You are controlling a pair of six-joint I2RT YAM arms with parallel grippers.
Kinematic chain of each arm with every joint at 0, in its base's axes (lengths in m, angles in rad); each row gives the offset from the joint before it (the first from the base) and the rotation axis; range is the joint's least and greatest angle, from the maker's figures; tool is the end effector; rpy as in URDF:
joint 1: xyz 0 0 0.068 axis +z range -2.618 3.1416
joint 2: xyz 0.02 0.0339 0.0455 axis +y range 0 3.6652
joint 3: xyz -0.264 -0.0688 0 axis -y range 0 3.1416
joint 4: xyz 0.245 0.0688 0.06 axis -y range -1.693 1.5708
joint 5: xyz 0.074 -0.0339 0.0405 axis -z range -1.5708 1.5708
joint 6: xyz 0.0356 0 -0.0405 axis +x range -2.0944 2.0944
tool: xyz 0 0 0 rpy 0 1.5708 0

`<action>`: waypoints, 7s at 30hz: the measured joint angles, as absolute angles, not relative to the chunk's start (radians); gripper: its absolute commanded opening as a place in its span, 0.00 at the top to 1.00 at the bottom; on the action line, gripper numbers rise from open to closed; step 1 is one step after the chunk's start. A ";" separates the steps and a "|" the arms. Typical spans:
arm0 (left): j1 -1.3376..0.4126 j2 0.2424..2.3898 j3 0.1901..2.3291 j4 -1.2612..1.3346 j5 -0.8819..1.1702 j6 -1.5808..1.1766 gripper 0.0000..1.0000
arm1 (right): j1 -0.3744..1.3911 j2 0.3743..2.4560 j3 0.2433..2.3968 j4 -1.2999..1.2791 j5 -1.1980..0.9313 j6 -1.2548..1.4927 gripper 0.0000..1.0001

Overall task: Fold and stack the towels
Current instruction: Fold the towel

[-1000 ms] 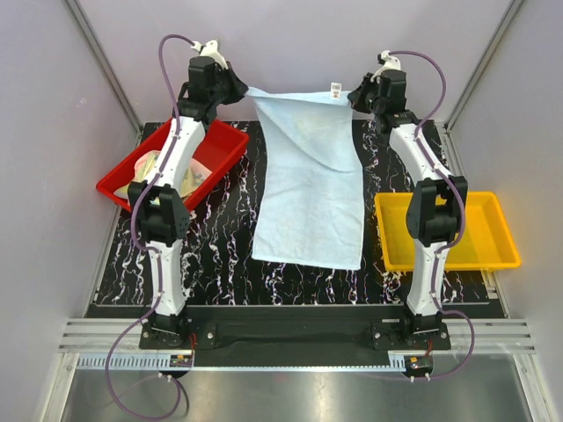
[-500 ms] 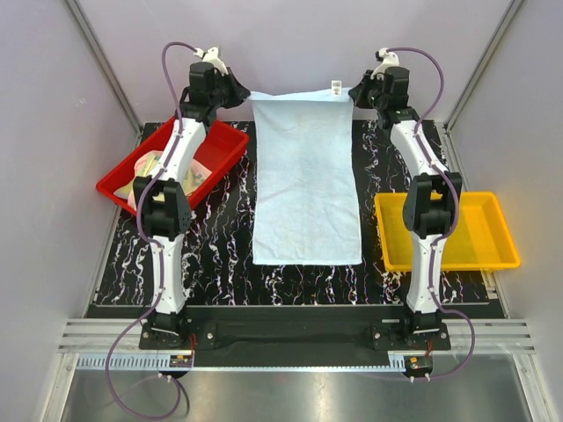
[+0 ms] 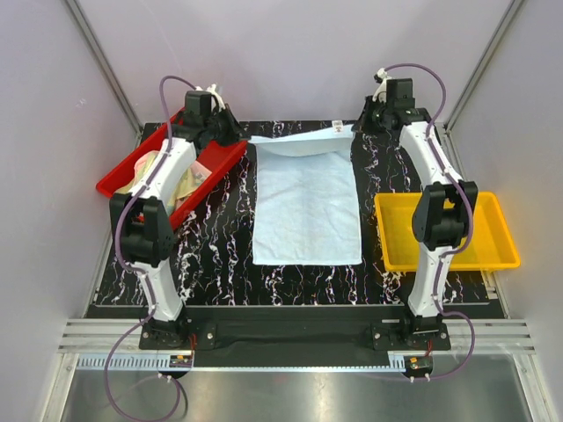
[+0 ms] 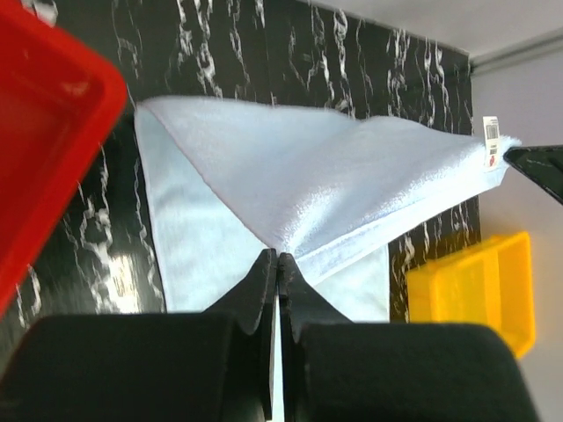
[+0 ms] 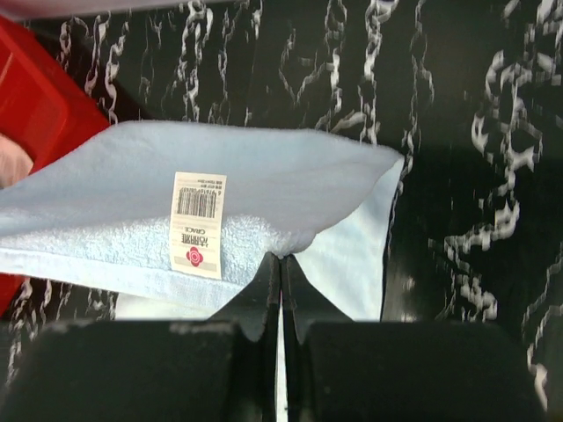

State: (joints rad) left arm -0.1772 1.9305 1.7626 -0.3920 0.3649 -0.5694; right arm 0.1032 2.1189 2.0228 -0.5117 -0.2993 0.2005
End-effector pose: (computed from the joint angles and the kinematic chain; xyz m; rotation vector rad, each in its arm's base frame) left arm 0.4460 -0.0928 0.3219 -0.2075 2.1931 -0.8188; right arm 0.4921 0.0615 0.3134 -0.0657 2.1898 0.4981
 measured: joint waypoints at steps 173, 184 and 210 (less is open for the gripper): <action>-0.509 1.230 0.530 -0.379 0.176 -0.747 0.45 | 0.361 1.373 0.786 -0.777 -0.071 0.728 0.52; -0.521 1.222 0.492 -0.290 0.183 -0.808 0.50 | 0.386 1.364 0.685 -0.665 -0.064 0.822 0.53; -0.566 1.157 0.475 -0.373 0.109 -0.857 0.50 | 0.422 1.314 0.613 -0.587 -0.064 0.892 0.62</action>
